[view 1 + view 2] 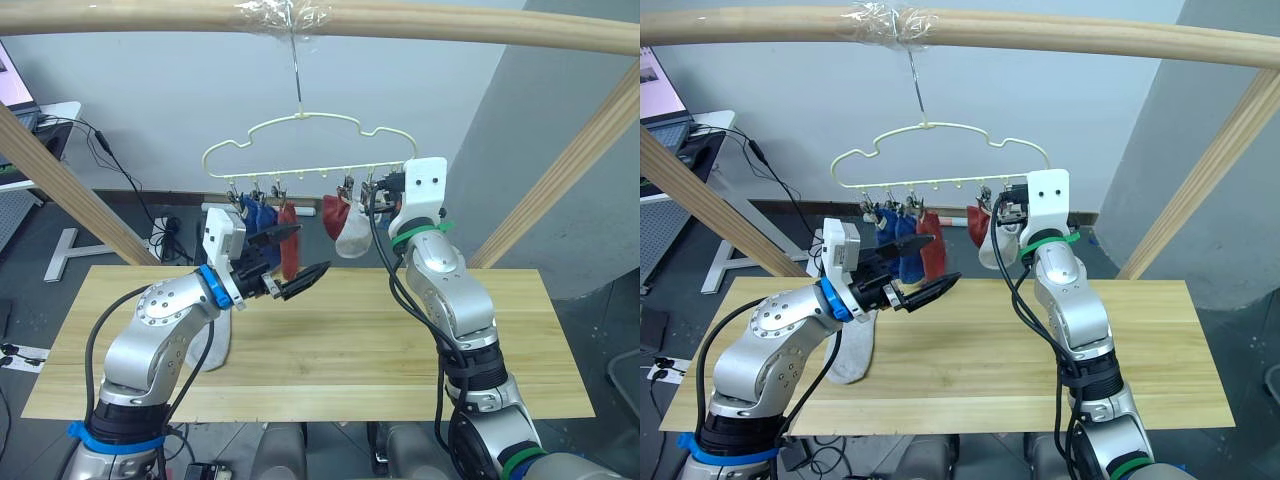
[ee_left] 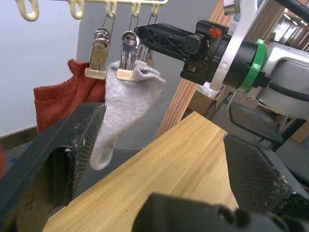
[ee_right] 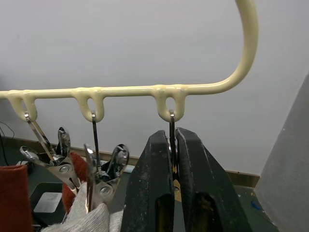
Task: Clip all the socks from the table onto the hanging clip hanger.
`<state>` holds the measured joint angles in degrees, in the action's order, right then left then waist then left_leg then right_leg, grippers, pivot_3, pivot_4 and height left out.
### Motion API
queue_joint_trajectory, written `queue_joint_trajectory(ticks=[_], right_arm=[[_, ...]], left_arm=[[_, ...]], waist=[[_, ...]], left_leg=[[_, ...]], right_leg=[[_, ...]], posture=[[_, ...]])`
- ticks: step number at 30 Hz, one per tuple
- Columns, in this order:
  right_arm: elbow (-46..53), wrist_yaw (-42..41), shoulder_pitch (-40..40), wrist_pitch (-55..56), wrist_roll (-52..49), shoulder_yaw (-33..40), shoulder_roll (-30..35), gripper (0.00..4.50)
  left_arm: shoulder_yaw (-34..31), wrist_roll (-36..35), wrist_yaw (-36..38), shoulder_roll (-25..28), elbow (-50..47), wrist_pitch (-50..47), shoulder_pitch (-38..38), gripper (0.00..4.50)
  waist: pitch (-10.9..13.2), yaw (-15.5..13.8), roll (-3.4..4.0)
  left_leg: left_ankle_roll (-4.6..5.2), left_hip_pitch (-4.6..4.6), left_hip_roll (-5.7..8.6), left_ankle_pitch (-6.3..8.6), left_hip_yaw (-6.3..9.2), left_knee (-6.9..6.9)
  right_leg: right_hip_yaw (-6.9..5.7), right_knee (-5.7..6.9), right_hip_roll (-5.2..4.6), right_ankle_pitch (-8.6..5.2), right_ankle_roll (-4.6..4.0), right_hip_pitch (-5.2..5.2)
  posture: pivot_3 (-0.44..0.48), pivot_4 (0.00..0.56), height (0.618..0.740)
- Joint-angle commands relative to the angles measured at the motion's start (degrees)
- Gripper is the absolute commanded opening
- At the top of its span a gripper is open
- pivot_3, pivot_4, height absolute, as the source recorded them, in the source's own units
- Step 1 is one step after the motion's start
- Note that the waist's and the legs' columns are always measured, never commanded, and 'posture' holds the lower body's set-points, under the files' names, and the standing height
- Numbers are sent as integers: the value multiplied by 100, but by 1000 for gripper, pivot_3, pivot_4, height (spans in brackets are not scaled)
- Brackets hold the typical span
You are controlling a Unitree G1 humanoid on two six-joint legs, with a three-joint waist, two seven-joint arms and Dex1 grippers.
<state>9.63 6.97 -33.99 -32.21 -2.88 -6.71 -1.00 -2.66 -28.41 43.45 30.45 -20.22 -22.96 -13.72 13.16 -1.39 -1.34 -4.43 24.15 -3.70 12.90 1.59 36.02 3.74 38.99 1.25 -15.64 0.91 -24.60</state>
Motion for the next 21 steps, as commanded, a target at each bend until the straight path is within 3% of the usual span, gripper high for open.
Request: queue_joint_trajectory(ticks=[1, 5, 10, 16, 21], right_arm=[[362, -285, -75, -123, -42, 102, 136, 5], [602, -664, -82, -587, -241, 201, 368, 5], [1078, -1235, -110, -1413, -729, 386, 662, 5], [1340, -1230, -128, -1878, -871, 501, 632, 5], [1437, -1260, -235, -2103, -894, 522, 675, 5]], left_arm=[[-386, 432, -666, -45, 293, 135, 242, 4500], [-708, 693, -995, -4, 776, 313, 584, 4500], [-1164, 1513, -1499, 308, 2105, 993, 1232, 4500], [-1037, 1985, -1863, 391, 2609, 811, 1280, 4500], [-839, 1813, -1609, 38, 3195, 532, 976, 4500]], waist=[[0, 5, 0], [0, 4, 0], [0, 5, 0], [0, -38, -1], [0, -37, -1]], left_leg=[[0, -1, 0, 0, 0, 0], [0, -6, -1, 0, -2, -1], [0, -8, -2, 0, -6, -3], [0, -6, 1, 0, -4, -3], [0, -7, 2, 0, -6, -1]], right_leg=[[0, 0, 0, 0, 0, 0], [1, 3, 0, 0, 0, 0], [4, 1, -1, 0, -1, 0], [-2, 1, -5, -11, 20, 1], [0, 4, -6, -9, 19, 1]], posture=[[182, 218, 740], [176, 218, 740], [183, 218, 740], [192, 218, 740], [192, 220, 740]])
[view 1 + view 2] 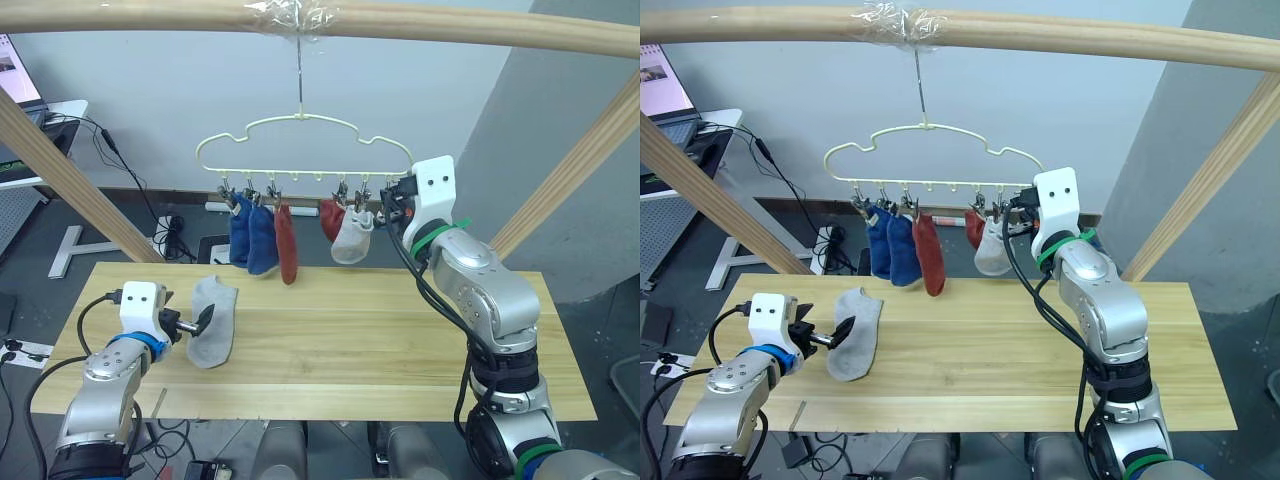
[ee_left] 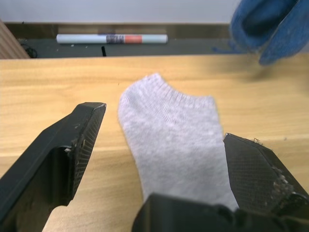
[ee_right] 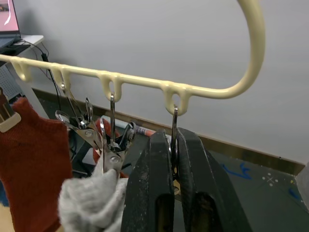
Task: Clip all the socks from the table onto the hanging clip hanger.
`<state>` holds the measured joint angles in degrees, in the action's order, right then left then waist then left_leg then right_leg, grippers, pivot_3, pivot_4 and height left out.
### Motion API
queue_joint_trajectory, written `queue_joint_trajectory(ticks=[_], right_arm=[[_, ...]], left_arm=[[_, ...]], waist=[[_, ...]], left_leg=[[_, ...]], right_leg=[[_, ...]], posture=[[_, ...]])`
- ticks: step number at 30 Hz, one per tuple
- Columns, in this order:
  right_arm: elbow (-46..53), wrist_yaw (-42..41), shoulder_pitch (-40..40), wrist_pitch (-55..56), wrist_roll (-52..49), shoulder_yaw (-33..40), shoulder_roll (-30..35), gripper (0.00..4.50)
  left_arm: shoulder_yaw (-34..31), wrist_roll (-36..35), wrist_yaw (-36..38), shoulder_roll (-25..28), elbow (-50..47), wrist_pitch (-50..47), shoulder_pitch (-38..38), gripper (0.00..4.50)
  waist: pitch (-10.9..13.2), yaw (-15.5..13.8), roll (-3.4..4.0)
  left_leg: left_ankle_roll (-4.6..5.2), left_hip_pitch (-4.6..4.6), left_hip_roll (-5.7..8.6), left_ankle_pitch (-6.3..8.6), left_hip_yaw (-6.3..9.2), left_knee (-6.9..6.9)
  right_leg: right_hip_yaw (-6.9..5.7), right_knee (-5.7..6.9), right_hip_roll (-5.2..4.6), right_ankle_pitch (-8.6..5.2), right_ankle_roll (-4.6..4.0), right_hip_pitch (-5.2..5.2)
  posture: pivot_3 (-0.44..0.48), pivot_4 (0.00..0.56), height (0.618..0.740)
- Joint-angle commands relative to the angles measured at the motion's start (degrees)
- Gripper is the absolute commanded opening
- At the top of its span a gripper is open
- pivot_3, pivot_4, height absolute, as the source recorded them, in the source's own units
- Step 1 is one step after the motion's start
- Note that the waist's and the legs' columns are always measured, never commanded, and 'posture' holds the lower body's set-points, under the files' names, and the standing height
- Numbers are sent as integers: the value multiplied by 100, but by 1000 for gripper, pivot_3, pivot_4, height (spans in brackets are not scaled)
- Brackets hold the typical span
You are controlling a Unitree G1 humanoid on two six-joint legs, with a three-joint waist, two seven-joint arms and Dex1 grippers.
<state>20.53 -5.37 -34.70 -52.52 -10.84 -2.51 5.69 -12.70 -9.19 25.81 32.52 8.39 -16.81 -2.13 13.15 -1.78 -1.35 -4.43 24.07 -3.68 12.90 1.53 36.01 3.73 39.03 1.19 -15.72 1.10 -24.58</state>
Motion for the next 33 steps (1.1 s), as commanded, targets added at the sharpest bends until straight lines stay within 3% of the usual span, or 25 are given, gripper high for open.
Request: queue_joint_trajectory(ticks=[1, 6, 15, 18, 25, 31, 33], right_arm=[[350, -17, -174, -106, -96, 110, -1, 5], [362, -32, -206, -229, -79, 155, 29, 5], [486, 32, -174, -402, -36, 199, 36, 5], [509, 14, -113, -440, -20, 226, 125, 0], [504, -84, -128, -493, -91, 384, 309, 0], [544, -278, -232, -953, -445, 799, 462, 0], [577, -269, -302, -1210, -614, 998, 431, 0]], left_arm=[[198, -113, 221, -237, 527, -64, -275, 4500], [268, 98, 212, -222, 1323, 212, -730, 4500], [552, 325, 159, -284, 1913, -342, -865, 4500], [679, 325, 319, -296, 1823, -325, -813, 3939], [622, 118, 669, -214, 1609, -342, -669, 1860], [874, -124, 1451, -246, 864, -203, -557, 140], [971, -171, 1697, -244, 580, 9, -487, 14]], waist=[[0, 2, 0], [0, 28, -3], [-2, 37, -1], [-3, 44, 2], [-4, 44, 3], [-4, 22, 2], [-3, 28, 2]], left_leg=[[0, -1, -1, 0, 1, 0], [0, 0, -2, 0, 4, -1], [0, -23, 0, 0, 2, -1], [0, -29, 0, 0, 2, 0], [0, -32, 0, 0, 1, 0], [0, -29, 8, 0, 3, 1], [0, -26, 9, 0, 2, 3]], right_leg=[[-1, 1, 1, 1, -1, 0], [-4, 1, 3, 11, -18, 1], [-1, 3, 1, 10, -18, 21], [-1, 3, 1, 3, -5, 28], [0, 2, 0, -2, 4, 32], [-2, -1, -8, -1, 3, 34], [-1, -2, -11, 0, 3, 34]], posture=[[192, 220, 740], [174, 226, 740], [159, 224, 740], [149, 224, 740], [145, 225, 740], [145, 224, 740], [139, 226, 740]])
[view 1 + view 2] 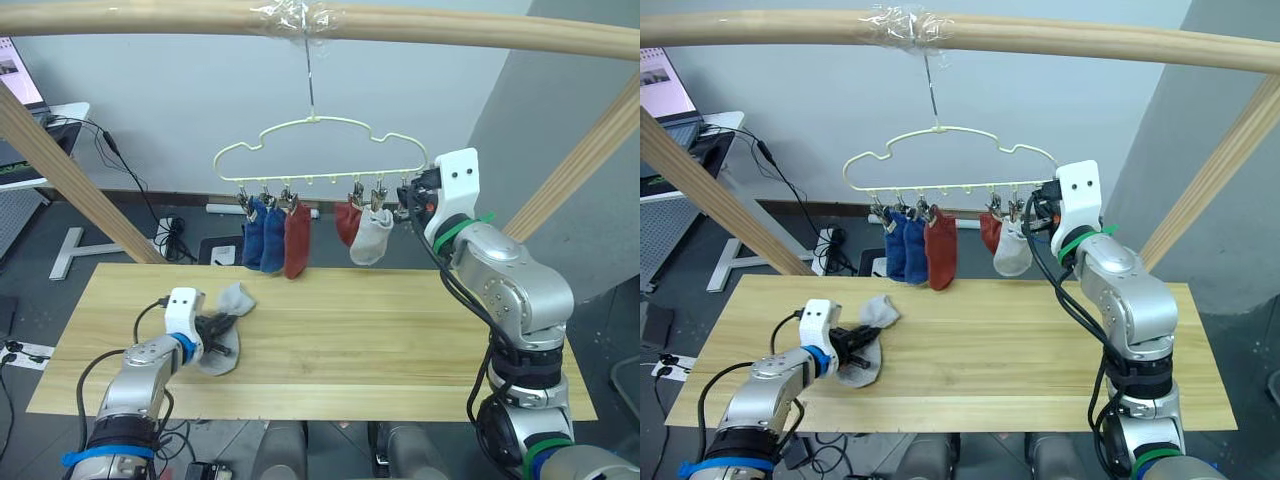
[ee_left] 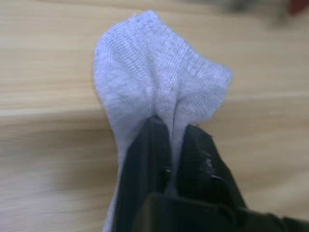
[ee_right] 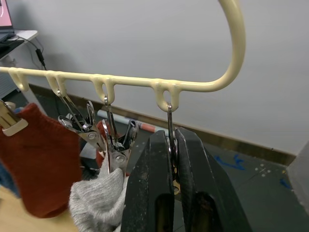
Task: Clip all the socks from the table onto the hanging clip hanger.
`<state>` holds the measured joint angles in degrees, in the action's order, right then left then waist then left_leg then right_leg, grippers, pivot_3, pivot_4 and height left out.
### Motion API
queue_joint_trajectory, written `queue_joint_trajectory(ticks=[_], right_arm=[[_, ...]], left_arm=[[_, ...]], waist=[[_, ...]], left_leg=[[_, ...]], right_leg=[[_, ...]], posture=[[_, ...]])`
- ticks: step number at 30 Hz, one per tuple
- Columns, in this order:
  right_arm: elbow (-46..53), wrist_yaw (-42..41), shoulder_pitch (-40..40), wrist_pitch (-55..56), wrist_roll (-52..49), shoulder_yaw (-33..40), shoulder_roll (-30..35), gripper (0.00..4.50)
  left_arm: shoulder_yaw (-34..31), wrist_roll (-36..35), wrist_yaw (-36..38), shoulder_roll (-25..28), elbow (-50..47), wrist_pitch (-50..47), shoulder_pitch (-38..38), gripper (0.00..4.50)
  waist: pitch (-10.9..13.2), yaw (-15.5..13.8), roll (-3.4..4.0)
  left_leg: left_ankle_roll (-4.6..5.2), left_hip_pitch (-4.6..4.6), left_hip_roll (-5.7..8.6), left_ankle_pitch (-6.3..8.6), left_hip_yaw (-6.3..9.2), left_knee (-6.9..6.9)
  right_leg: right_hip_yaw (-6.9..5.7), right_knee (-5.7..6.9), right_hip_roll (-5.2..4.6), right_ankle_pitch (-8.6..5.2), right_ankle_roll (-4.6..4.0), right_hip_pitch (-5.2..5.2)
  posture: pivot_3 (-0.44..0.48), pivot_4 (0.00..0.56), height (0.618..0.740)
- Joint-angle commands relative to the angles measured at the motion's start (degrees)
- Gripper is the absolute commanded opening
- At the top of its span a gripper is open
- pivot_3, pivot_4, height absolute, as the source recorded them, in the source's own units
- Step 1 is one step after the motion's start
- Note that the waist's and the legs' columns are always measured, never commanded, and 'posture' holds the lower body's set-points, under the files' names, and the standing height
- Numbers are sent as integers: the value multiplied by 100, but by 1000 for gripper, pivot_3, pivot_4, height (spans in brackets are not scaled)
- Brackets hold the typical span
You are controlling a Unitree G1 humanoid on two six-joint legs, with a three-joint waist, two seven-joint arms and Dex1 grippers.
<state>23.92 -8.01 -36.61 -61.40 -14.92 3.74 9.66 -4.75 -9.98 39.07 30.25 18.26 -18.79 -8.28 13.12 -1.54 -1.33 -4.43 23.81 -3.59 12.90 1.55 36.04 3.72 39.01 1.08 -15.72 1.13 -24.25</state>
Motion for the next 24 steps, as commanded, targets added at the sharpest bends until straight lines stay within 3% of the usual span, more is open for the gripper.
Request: queue_joint_trajectory(ticks=[1, 7, 9, 12, 19, 24], right_arm=[[258, 50, -200, -597, -362, 625, -95, 0], [242, 362, -1018, -2380, -877, 2270, -854, 0], [-9, 755, -1652, -2951, -972, 3478, -1437, 0], [-311, 1267, -2152, -3110, -1331, 4402, -1855, 0], [-511, 2652, -2411, -3110, -2479, 5076, -2174, 0], [-691, 3652, -2496, -3110, -3558, 5331, -2186, 0]], left_arm=[[240, -163, 568, -19, -605, 341, 166, 14], [542, -332, 1458, -54, -1329, 1573, 210, 14], [671, -450, 1799, -209, -1594, 2363, 29, 14], [883, -378, 1923, -528, -1594, 3213, -356, 14], [987, -170, 1364, -1191, -1480, 3958, -1071, 14], [1060, -105, 1219, -1241, -1382, 4039, -1256, 14]], waist=[[2, 7, -3], [3, 9, -2], [9, 9, 7], [11, -35, 10], [11, -4, 10], [10, 5, 10]], left_leg=[[0, 0, 0, 0, -1, 0], [0, 5, -5, 0, 9, -4], [0, 5, -3, 0, 6, -5], [0, 10, 1, 0, 10, -2], [6, 14, 8, 3, 12, -5], [6, 17, 11, 3, 16, -2]], right_leg=[[0, -1, 0, 1, -1, 0], [-8, -1, 2, 11, -21, -4], [-6, -3, 2, 11, -20, -4], [-14, -5, -2, 11, -21, -3], [-12, -9, -6, 11, -20, 0], [-14, -8, -6, 11, -20, 2]], posture=[[137, 227, 740], [128, 235, 740], [128, 235, 740], [119, 236, 740], [100, 233, 740], [100, 233, 740]])
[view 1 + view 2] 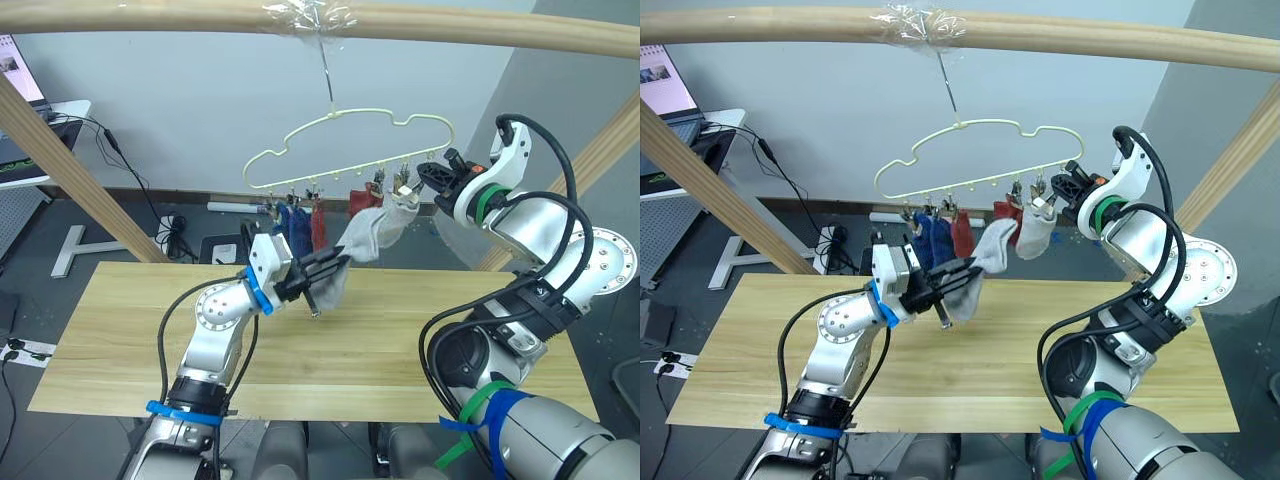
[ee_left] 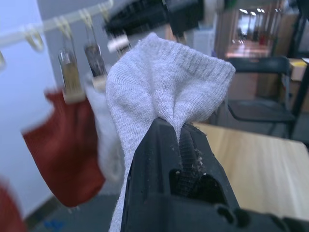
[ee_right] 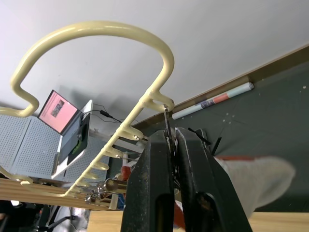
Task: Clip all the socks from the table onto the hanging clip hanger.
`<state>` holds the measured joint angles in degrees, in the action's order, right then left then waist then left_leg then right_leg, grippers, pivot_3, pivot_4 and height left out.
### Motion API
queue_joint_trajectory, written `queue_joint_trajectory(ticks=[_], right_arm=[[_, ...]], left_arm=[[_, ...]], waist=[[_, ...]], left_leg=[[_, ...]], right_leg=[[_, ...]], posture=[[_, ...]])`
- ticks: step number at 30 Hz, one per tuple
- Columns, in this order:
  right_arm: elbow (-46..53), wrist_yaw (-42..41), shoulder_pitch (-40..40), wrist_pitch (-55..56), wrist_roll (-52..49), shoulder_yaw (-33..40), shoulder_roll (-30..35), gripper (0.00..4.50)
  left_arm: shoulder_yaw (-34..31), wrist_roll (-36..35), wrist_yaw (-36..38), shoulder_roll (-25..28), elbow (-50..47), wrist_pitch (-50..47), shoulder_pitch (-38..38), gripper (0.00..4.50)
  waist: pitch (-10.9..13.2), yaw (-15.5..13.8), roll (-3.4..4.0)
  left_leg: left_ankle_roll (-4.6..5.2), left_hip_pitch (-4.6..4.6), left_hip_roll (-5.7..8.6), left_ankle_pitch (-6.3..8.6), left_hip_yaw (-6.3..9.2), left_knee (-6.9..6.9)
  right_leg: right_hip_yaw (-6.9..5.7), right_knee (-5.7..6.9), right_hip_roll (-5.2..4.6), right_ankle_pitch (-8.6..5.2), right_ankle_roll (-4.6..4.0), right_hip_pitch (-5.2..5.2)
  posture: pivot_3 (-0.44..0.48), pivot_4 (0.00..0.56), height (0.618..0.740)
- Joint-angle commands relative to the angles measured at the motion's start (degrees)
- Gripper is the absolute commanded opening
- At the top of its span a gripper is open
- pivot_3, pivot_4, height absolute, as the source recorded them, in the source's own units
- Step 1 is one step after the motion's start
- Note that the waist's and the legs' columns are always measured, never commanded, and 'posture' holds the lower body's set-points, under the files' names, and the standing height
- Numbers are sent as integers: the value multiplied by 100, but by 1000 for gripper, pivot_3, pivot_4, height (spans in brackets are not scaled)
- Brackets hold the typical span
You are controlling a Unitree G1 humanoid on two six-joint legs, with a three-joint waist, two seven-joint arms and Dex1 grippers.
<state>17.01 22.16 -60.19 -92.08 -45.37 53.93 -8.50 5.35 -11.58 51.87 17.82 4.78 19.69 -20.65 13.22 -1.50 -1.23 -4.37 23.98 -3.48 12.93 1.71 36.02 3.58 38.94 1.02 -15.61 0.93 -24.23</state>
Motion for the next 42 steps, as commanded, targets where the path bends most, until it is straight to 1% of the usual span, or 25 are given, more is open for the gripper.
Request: queue_joint_trajectory(ticks=[1, 4, 8, 10, 12, 15, 19, 21, 25, 34, 36, 37, 42], right_arm=[[-44, 821, -138, -42, -725, 335, -353, 0], [-140, 1361, -108, -42, -1329, 337, -348, 0], [-215, 2222, -117, -42, -2349, 377, -561, 0], [-309, 2719, -20, 142, -2907, 225, -539, 0], [-414, 3308, 233, 552, -3675, -203, -435, 0], [-515, 4205, 748, 1442, -5025, -1188, -53, 0], [-404, 4878, 1317, 2664, -6377, -2425, 671, 0], [-323, 4936, 1502, 3095, -6699, -2862, 991, 0], [-172, 4741, 1726, 3655, -6763, -3374, 1376, 0], [-106, 4309, 1881, 4151, -6763, -3845, 1880, 0], [-102, 4229, 1898, 4219, -6763, -3877, 1947, 587], [-105, 4182, 1896, 4251, -6763, -3885, 1981, 792], [-89, 3956, 1844, 4405, -6763, -3891, 2035, 2707]], left_arm=[[63, 62, -67, 7, -21, 207, -28, 14], [77, 76, -116, -8, 35, 204, -55, 14], [302, 207, -116, -113, 180, 279, -138, 14], [354, 278, -143, -132, 270, 347, -191, 14], [388, 310, -179, -166, 390, 392, -250, 14], [405, 369, -230, -234, 587, 478, -387, 14], [382, 398, -297, -271, 684, 505, -484, 14], [374, 400, -325, -284, 739, 554, -523, 14], [332, 361, -370, -290, 781, 619, -576, 14], [338, 331, -337, -253, 780, 602, -555, 14], [336, 320, -326, -247, 764, 589, -547, 0], [336, 318, -324, -244, 756, 584, -544, 0], [357, 333, -319, -260, 789, 589, -575, 0]], waist=[[0, 0, 0], [0, 2, 0], [0, 7, 0], [0, 20, 0], [1, 30, 1], [0, 89, 0], [2, 162, -1], [1, 166, -1], [1, 182, -1], [2, 178, -1], [3, 178, -2], [3, 178, -2], [4, 182, -1]], left_leg=[[0, 0, 0, 0, 0, 0], [0, 2, 0, 0, 2, 0], [1, 3, 0, 0, 4, 0], [1, 5, 0, 0, 3, 0], [1, 5, 0, 0, 4, -1], [3, 7, -3, 1, 4, -3], [7, 23, -3, 3, 4, -1], [7, 31, -1, 3, 4, 2], [7, 29, -5, 4, 9, 1], [7, 29, -8, 4, 10, 1], [7, 29, -8, 4, 10, 1], [7, 29, -8, 4, 9, 1], [7, 29, -9, 4, 10, 1]], right_leg=[[0, -1, 0, 0, 0, 0], [-3, -1, 0, 0, 0, 0], [-5, -2, 0, 0, 0, 0], [-4, -2, 0, 0, 1, -1], [-4, -2, 1, -1, 0, -3], [-3, -2, 4, -1, 1, -5], [-3, -6, 3, -2, 2, -13], [-3, -7, 2, -2, 3, -19], [-6, -8, 7, -8, 13, -19], [-5, -7, 10, -13, 22, -19], [-5, -7, 10, -13, 21, -19], [-4, -7, 10, -13, 21, -19], [-4, -6, 11, -13, 22, -19]], posture=[[100, 233, 740], [93, 229, 740], [88, 228, 740], [88, 228, 740], [88, 228, 740], [88, 229, 740], [87, 230, 740], [87, 230, 740], [85, 232, 740], [87, 235, 740], [86, 241, 740], [86, 241, 740], [80, 243, 740]])
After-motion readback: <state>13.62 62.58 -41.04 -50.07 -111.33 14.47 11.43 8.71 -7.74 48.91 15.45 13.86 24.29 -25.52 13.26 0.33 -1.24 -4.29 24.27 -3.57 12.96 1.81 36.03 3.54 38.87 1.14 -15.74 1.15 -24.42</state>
